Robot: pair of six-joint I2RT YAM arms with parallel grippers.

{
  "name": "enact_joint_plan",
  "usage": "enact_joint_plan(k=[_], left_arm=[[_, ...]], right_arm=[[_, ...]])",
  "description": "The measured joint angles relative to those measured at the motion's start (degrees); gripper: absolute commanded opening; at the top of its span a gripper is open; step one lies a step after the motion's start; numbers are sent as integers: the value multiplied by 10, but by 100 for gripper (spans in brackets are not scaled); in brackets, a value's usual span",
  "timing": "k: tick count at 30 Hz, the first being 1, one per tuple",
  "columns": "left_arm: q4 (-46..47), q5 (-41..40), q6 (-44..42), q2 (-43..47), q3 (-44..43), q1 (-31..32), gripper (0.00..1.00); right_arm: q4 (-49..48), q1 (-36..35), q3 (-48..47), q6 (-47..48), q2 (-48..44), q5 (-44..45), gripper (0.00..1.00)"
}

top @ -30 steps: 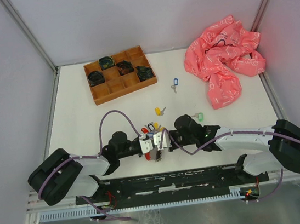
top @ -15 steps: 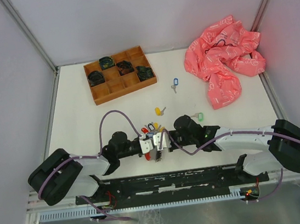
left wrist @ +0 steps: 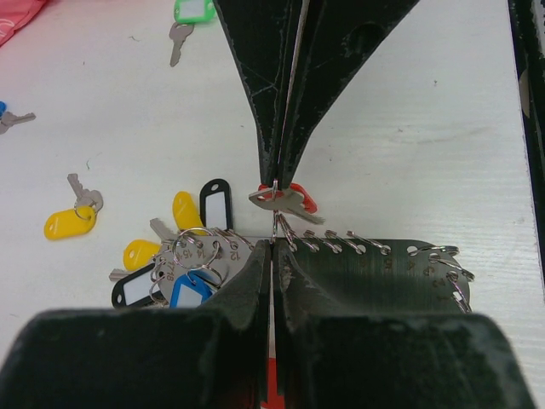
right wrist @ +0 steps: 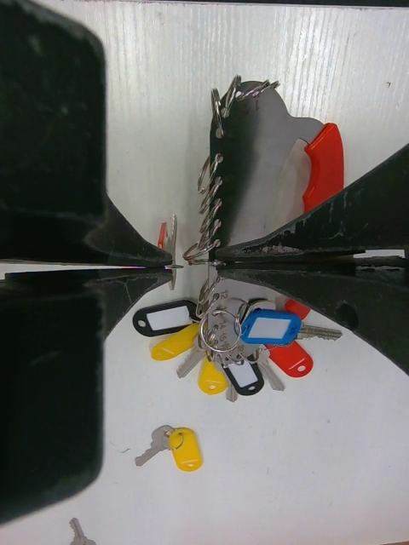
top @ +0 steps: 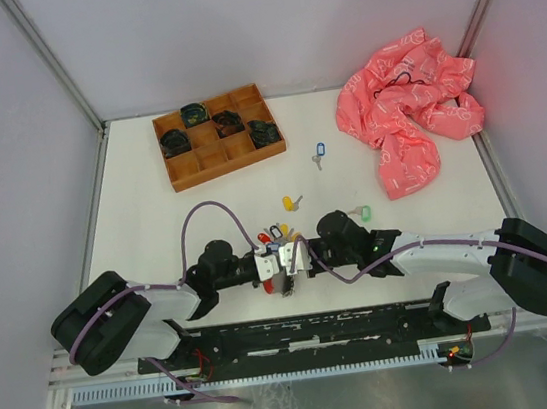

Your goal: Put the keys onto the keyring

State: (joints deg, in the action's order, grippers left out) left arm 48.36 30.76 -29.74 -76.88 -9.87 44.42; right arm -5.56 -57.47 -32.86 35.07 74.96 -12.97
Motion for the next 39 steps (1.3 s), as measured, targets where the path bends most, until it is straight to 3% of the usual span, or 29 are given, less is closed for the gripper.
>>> enact_joint_plan(k=[39], left_arm=[[-1, 9, 0, 0, 1, -1, 3]], right_arm=[[-1, -2, 0, -2, 5, -16, 1]])
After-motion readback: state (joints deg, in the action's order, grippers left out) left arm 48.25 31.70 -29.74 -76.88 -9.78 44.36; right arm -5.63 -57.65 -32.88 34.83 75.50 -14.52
